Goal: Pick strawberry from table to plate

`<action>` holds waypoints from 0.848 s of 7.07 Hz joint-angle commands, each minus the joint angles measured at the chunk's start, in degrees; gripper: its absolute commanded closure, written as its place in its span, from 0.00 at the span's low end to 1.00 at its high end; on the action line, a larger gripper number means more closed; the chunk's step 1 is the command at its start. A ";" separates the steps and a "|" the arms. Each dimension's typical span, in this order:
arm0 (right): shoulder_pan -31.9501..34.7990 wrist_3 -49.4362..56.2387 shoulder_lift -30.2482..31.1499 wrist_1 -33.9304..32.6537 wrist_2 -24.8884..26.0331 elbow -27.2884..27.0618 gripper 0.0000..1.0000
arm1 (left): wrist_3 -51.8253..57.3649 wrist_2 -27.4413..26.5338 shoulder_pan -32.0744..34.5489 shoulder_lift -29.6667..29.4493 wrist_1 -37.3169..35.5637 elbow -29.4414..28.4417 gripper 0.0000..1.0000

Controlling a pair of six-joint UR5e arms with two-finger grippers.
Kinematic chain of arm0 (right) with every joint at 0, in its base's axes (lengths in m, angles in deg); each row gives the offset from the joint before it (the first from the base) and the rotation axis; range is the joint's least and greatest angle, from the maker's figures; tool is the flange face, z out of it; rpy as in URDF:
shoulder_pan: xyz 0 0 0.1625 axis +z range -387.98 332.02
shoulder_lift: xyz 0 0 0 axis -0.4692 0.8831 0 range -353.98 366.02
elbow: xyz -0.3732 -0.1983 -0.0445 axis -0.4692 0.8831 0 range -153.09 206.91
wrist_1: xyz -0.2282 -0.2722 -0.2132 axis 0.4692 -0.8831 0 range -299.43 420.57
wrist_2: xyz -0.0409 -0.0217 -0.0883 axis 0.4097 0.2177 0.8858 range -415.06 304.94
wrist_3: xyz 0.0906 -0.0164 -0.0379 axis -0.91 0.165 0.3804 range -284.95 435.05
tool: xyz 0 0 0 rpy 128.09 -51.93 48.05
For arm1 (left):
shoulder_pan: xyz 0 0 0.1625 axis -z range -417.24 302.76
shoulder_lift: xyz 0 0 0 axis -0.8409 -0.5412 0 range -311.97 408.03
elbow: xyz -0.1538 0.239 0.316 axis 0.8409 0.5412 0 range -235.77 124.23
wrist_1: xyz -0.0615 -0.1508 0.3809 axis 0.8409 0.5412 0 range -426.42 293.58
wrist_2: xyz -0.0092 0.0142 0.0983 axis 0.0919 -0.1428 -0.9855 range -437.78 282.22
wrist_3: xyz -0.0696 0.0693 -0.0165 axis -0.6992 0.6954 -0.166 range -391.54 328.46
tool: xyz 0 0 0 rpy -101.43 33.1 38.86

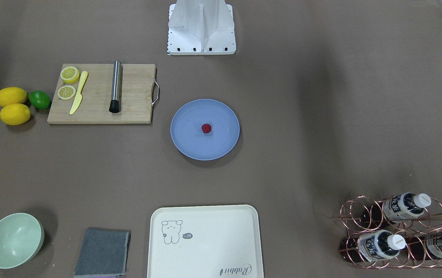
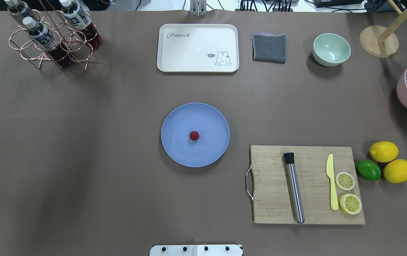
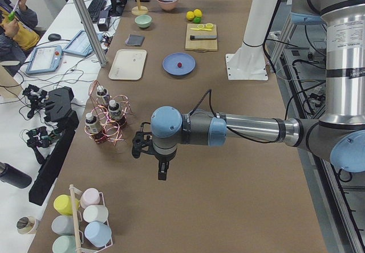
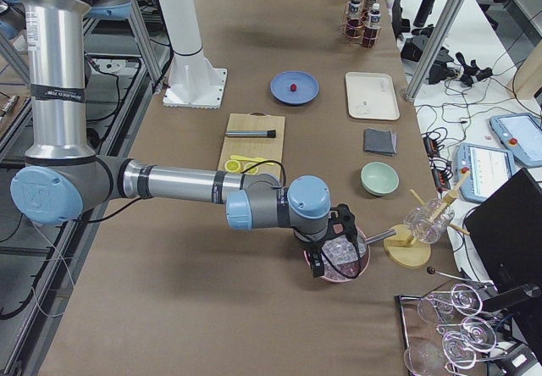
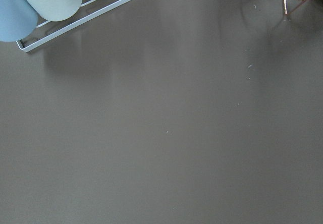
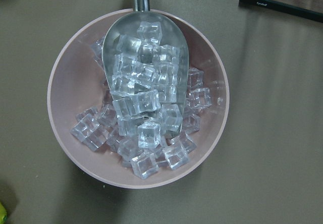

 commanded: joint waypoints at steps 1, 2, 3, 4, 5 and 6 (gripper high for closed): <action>0.03 0.14 0.47 0.00 -0.33 -0.97 0.00 | -0.07 0.75 0.14 0.97 1.03 -0.14 0.02; 0.03 -0.03 0.38 -0.52 -0.59 -1.06 0.00 | 0.02 0.66 0.06 0.97 1.03 -0.13 0.02; 0.03 -0.12 0.29 -0.79 0.28 -0.98 0.00 | 0.19 0.66 0.14 0.97 1.03 -0.31 0.02; 0.03 -0.12 -0.23 -2.18 0.55 -0.97 0.00 | 0.20 0.66 0.23 0.89 1.03 0.04 0.02; -0.06 -0.12 -1.63 -5.24 2.72 -1.06 0.00 | 0.20 0.49 0.14 0.88 1.03 -0.74 0.02; -0.06 -0.12 -2.60 -7.19 3.01 -1.15 0.00 | 0.11 0.40 0.14 0.88 1.03 -0.75 0.02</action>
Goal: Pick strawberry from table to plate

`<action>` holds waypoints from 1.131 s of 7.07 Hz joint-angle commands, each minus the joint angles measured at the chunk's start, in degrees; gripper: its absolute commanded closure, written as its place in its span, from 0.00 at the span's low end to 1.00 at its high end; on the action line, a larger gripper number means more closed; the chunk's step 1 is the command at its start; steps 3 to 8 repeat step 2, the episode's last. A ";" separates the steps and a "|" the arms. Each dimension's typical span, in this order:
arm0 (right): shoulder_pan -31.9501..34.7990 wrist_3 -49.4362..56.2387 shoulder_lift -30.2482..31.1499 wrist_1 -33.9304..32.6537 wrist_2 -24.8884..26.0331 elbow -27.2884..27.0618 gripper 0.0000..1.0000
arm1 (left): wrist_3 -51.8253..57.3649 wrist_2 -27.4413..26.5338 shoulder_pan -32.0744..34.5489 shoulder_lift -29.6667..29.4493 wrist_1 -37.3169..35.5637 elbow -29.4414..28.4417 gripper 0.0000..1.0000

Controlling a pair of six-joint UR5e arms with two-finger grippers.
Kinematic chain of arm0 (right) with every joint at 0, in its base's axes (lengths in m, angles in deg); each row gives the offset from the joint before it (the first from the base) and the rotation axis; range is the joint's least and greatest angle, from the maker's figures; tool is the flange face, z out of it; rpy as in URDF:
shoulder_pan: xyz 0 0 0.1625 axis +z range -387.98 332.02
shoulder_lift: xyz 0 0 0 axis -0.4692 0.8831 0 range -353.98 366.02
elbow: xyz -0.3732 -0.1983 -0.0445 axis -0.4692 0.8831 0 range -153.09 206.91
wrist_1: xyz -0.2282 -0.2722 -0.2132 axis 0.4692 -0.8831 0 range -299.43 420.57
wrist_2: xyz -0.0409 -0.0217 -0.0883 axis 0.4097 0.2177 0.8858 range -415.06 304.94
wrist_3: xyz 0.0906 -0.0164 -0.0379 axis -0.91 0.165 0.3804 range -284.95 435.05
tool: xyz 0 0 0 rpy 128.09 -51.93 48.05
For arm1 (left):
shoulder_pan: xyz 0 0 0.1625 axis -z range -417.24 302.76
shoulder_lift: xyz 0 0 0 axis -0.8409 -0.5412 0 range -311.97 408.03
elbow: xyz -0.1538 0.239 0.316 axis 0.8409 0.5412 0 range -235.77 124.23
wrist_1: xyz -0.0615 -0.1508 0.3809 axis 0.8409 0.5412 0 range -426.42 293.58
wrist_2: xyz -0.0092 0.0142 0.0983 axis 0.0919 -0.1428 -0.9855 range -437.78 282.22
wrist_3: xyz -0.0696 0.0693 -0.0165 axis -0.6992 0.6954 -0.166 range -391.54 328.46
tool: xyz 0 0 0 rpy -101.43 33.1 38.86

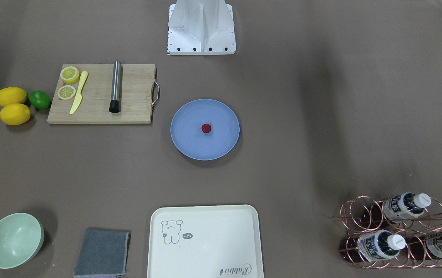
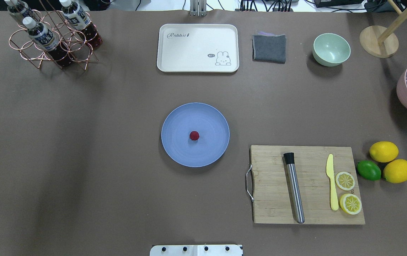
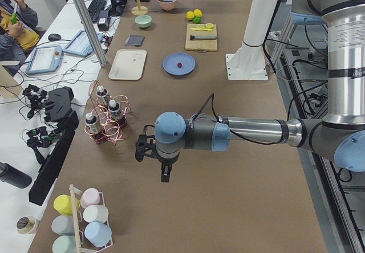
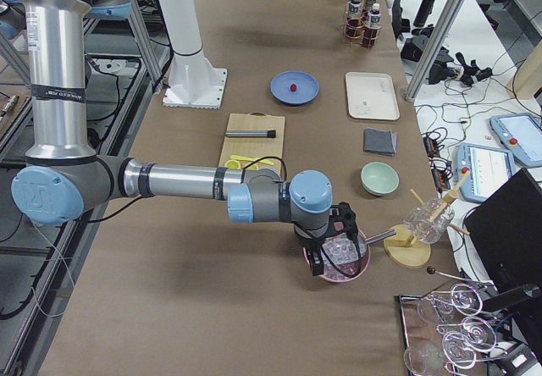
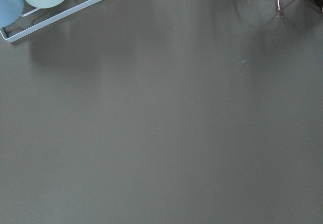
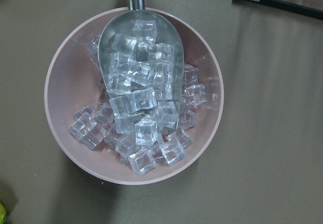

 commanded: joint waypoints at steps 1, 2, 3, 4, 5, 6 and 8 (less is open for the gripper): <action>-0.13 0.17 -1.48 -3.26 0.99 -0.09 0.00 | 0.03 -2.39 0.24 -0.01 0.00 0.56 0.02; -0.22 0.17 -1.83 -3.35 0.99 -0.35 0.00 | 0.03 -2.76 0.24 -0.01 0.00 0.92 0.02; -0.22 0.17 -1.83 -3.35 0.99 -0.35 0.00 | 0.03 -2.76 0.24 -0.01 0.00 0.92 0.02; -0.22 0.17 -1.83 -3.35 0.99 -0.35 0.00 | 0.03 -2.76 0.24 -0.01 0.00 0.92 0.02; -0.22 0.17 -1.83 -3.35 0.99 -0.35 0.00 | 0.03 -2.76 0.24 -0.01 0.00 0.92 0.02; -0.22 0.17 -1.83 -3.35 0.99 -0.35 0.00 | 0.03 -2.76 0.24 -0.01 0.00 0.92 0.02; -0.22 0.17 -1.83 -3.35 0.99 -0.35 0.00 | 0.03 -2.76 0.24 -0.01 0.00 0.92 0.02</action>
